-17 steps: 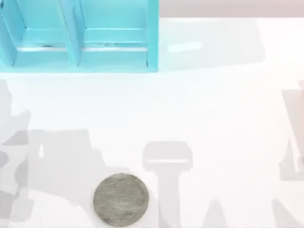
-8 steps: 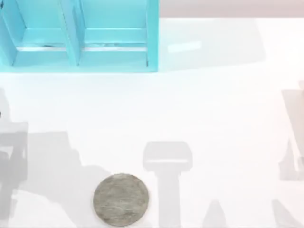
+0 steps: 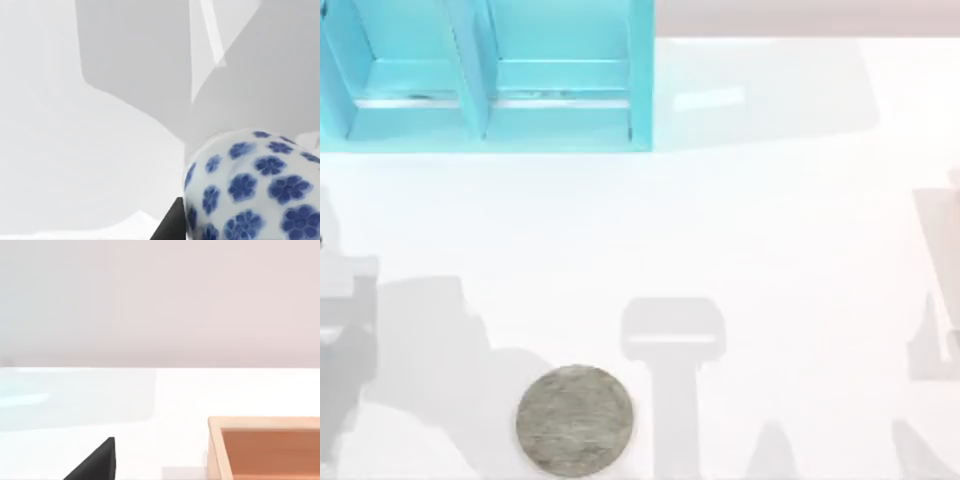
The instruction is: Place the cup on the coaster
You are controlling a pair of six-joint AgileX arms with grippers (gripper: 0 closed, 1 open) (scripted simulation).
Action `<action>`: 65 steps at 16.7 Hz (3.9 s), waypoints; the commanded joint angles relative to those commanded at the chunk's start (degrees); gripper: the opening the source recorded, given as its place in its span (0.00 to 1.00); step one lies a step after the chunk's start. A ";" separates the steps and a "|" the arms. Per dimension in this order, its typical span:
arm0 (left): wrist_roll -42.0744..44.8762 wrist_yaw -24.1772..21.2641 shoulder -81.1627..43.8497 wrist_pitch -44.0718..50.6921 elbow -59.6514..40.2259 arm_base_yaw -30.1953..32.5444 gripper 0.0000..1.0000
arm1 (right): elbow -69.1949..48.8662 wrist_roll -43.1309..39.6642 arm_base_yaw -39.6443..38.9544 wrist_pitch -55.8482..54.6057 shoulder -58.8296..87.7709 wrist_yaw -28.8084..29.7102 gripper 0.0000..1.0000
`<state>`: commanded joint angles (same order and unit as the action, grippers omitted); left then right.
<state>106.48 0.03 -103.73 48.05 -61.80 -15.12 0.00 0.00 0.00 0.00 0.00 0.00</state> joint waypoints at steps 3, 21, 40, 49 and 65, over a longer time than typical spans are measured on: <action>0.00 0.00 0.00 0.00 0.00 0.00 0.17 | 0.00 0.00 0.00 0.00 0.00 0.00 1.00; -12.14 0.56 0.28 3.02 -0.92 9.78 0.00 | 0.00 0.00 0.00 0.00 0.00 0.00 1.00; -127.06 2.76 4.33 15.78 -8.05 57.93 0.00 | 0.00 0.00 0.00 0.00 0.00 0.00 1.00; -149.56 0.98 6.06 14.90 -9.87 59.49 0.00 | 0.00 0.00 0.00 0.00 0.00 0.00 1.00; -149.15 0.96 1.11 0.20 -0.14 59.16 0.00 | 0.00 0.00 0.00 0.00 0.00 0.00 1.00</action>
<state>-42.67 0.98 -102.62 48.25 -61.93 44.04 0.00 0.00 0.00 0.00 0.00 0.00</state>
